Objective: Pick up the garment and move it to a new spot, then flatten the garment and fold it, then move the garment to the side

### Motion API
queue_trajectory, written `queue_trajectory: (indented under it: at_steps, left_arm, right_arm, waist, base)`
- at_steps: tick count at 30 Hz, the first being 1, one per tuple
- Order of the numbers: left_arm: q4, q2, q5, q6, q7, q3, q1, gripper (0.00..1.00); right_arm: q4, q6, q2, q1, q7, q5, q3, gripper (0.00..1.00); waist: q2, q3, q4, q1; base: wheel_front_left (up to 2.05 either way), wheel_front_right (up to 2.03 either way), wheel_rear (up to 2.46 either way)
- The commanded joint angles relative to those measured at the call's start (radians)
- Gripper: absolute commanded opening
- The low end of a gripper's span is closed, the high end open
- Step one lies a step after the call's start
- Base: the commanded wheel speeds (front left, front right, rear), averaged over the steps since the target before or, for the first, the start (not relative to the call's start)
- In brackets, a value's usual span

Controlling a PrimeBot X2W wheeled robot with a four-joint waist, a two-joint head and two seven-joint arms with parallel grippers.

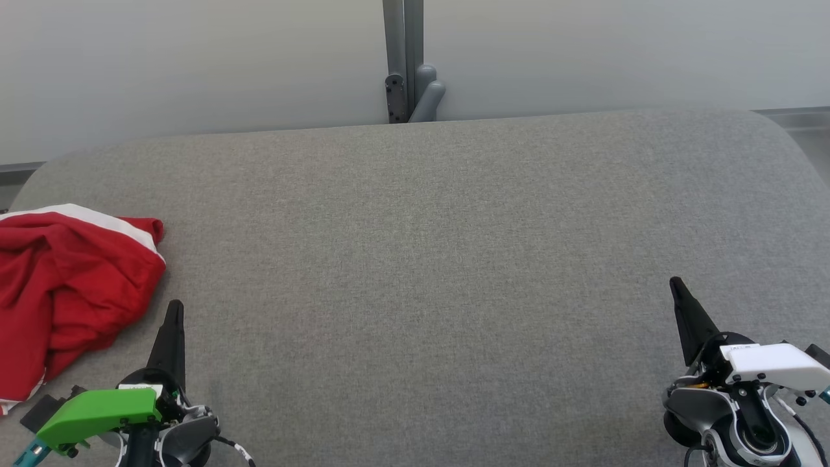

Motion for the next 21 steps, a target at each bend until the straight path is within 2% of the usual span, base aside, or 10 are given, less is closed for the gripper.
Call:
queue_trajectory:
  at_steps: [1, 16, 17, 21]
  left_arm:
    - [-0.001, 0.007, -0.002, -0.006, 0.003, 0.003, -0.015, 0.0]
    - [-0.001, 0.007, -0.002, -0.006, 0.003, 0.003, -0.015, 0.0]
    - [0.0, 0.0, 0.0, 0.0, 0.0, 0.0, 0.0, 1.0]
    - [0.032, -0.008, 0.001, 0.002, -0.002, -0.006, 0.021, 1.0]
  right_arm:
    - [-0.005, 0.0, -0.005, 0.009, 0.005, 0.006, -0.002, 0.0]
    - [-0.005, 0.0, -0.005, 0.009, 0.005, 0.006, -0.002, 0.0]
    - [0.0, 0.0, 0.0, 0.0, 0.0, 0.0, 0.0, 1.0]
    - [0.03, 0.0, 0.008, 0.019, -0.001, -0.001, 0.003, 1.0]
  waist:
    - [0.0, 0.0, 0.0, 0.0]
    - [0.0, 0.0, 0.0, 0.0]
    - [0.0, 0.0, 0.0, 0.0]
    - [0.0, 0.0, 0.0, 0.0]
  base:
    - [0.0, 0.0, 0.0]
    - [0.0, 0.0, 0.0]
    - [0.0, 0.0, 0.0]
    - [0.0, 0.0, 0.0]
